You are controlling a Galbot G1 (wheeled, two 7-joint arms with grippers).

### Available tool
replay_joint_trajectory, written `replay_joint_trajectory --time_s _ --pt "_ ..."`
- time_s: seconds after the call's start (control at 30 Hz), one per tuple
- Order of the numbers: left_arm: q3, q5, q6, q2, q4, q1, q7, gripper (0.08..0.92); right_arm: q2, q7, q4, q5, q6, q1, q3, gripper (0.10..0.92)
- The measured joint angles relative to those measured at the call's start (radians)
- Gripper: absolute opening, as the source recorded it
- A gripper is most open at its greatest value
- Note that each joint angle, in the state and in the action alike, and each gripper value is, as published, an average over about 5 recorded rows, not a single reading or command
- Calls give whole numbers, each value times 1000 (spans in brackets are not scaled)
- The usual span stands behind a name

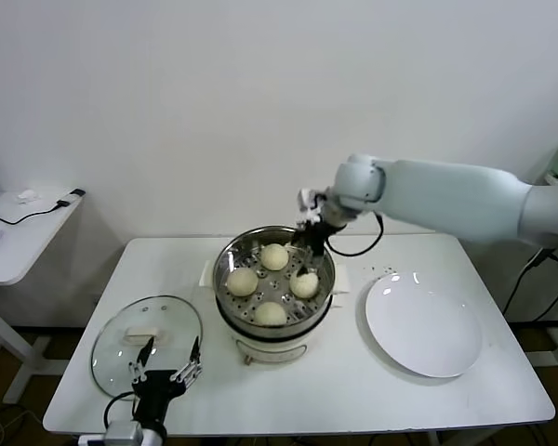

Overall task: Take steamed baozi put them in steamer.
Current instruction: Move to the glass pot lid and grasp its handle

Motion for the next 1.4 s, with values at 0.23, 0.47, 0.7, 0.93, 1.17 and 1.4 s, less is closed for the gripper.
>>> replay_joint_trajectory --time_s 0.23,0.47,0.7,0.93,1.17,1.4 --pt "-14 1 -14 7 3 -11 -2 823 -131 193 20 15 36 -148 300 823" --pt "-32 12 -33 24 20 -29 -14 823 -304 426 102 -23 82 -466 682 823" --pt "-47 19 -50 42 45 -47 -27 823 -365 616 214 -128 167 -923 1142 823" --pt "-50 51 -93 75 83 -55 -45 823 -262 690 287 -261 297 -1384 1591 823" --pt "-48 116 -155 106 135 -50 -86 823 -95 729 304 -355 471 -1770 1855 823" --pt "-66 237 -223 138 188 -57 -162 823 52 758 317 -425 578 -2035 1965 823"
